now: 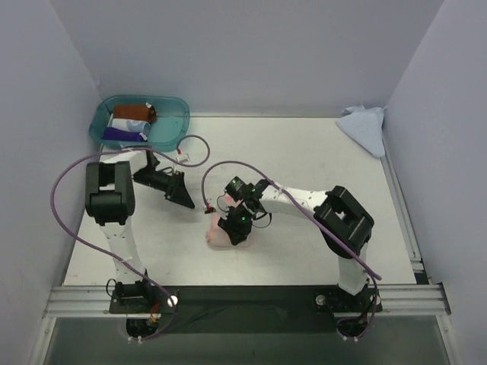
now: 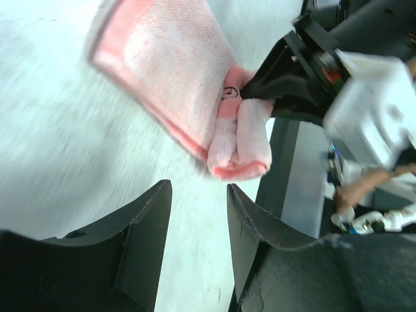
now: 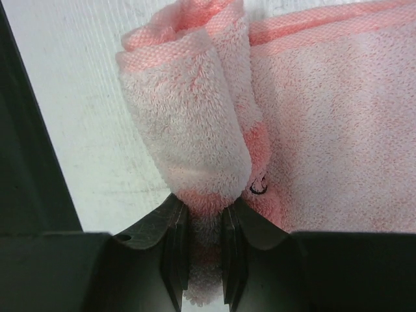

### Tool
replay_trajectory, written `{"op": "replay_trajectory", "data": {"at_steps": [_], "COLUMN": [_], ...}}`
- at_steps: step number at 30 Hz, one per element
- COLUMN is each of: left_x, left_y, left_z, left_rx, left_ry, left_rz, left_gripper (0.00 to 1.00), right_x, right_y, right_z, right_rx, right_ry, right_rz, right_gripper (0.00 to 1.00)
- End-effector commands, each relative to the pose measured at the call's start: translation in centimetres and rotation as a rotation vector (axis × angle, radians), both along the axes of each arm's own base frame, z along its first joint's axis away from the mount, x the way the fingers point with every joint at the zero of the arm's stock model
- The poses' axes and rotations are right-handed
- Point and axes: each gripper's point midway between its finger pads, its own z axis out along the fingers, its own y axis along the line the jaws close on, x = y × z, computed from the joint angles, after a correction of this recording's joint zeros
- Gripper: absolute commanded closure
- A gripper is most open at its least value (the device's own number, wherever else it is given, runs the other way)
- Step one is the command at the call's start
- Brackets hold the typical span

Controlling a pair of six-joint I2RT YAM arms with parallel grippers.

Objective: Roll the towels
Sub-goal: Roll the towel

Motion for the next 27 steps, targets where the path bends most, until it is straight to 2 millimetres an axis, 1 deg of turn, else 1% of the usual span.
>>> {"op": "replay_trajectory", "data": {"at_steps": [1,2,3,4,5,6,7,8,9,10,11,12,13,14,15,16,17,18,19,20,21,22,23,24,26,27], "left_x": [1.5,1.6,1.5,1.0,0.8,0.3,-0.4,-0.9,-1.2,-0.9,-2.4,-2.8,-2.8,-3.1,-5.1,-4.8,-6.4,-6.0,-6.3,-6.5,-7.5,-7.9,-7.7,-8.3,-8.4,-8.5], "left_y": [3.2,3.9,4.5,5.3,5.6,5.8,5.9,5.9,5.8,5.9,5.2,4.9,4.3,4.3,2.4,1.7,0.5,-0.4,-1.0,-1.3,-2.9,-3.4,-3.4,-4.5,-5.1,-5.8], "left_z": [2.8,3.9,4.1,3.2,4.1,4.0,4.3,4.2,4.3,4.4,4.1,4.1,4.8,4.4,3.0,3.2,2.5,3.0,3.5,3.2,2.8,2.8,2.5,2.3,1.8,2.2], "left_rx": [-0.057,-0.047,-0.032,0.005,0.037,0.061,0.095,0.111,0.126,0.148,0.176,0.193,0.212,0.258,0.241,0.245,0.258,0.258,0.264,0.301,0.274,0.272,0.312,0.291,0.295,0.277], "left_ry": [-0.186,-0.247,-0.280,-0.303,-0.377,-0.408,-0.485,-0.518,-0.563,-0.642,-0.695,-0.750,-0.878,-0.924,-0.944,-1.025,-1.087,-1.170,-1.239,-1.281,-1.329,-1.359,-1.383,-1.414,-1.424,-1.454], "left_rz": [0.118,0.142,0.162,0.175,0.169,0.165,0.156,0.152,0.143,0.131,0.092,0.062,0.026,-0.004,-0.093,-0.112,-0.183,-0.194,-0.214,-0.244,-0.305,-0.336,-0.353,-0.395,-0.436,-0.452], "left_gripper": [0.50,0.50,0.50,0.50,0.49,0.49,0.47,0.45,0.44,0.43,0.41,0.40,0.39,0.38,0.36,0.34,0.32,0.31,0.30,0.29,0.27,0.27,0.27,0.27,0.27,0.26], "right_x": [-3.0,-3.4,-3.6,-3.5,-3.5,-3.7,-3.7,-3.3,-3.5,-3.4,-3.1,-3.0,-2.9,-2.8,-2.5,-2.5,-2.3,-2.3,-2.2,-2.2,-2.1,-2.2,-2.1,-2.1,-2.0,-2.0], "right_y": [-2.9,-2.7,-2.9,-2.9,-2.5,-2.7,-2.6,-2.5,-2.5,-2.6,-2.5,-2.4,-2.3,-2.3,-2.3,-2.1,-2.2,-2.2,-2.2,-2.3,-2.3,-2.4,-2.5,-2.5,-2.5,-2.5], "right_z": [-2.5,-2.5,-3.0,-3.2,-3.1,-3.6,-3.7,-3.7,-4.1,-4.2,-4.3,-4.5,-4.7,-4.8,-5.1,-5.0,-5.3,-5.4,-5.4,-5.6,-5.7,-5.7,-5.8,-5.9,-6.0,-6.0], "right_rx": [-0.158,-0.158,-0.181,-0.183,-0.171,-0.188,-0.188,-0.182,-0.190,-0.192,-0.184,-0.186,-0.184,-0.184,-0.184,-0.178,-0.182,-0.181,-0.182,-0.189,-0.188,-0.191,-0.195,-0.197,-0.196,-0.199], "right_ry": [0.244,0.278,0.314,0.336,0.357,0.383,0.399,0.405,0.436,0.447,0.456,0.471,0.475,0.481,0.490,0.502,0.507,0.513,0.514,0.520,0.519,0.524,0.524,0.525,0.527,0.527], "right_rz": [-0.050,-0.049,-0.058,-0.071,-0.073,-0.078,-0.087,-0.096,-0.100,-0.106,-0.112,-0.114,-0.114,-0.116,-0.123,-0.125,-0.132,-0.133,-0.133,-0.136,-0.134,-0.133,-0.133,-0.132,-0.133,-0.130], "right_gripper": [1.00,1.00,1.00,1.00,1.00,1.00,1.00,1.00,1.00,1.00,1.00,1.00,1.00,1.00,1.00,1.00,1.00,1.00,1.00,1.00,1.00,1.00,1.00,1.00,1.00,1.00]}}
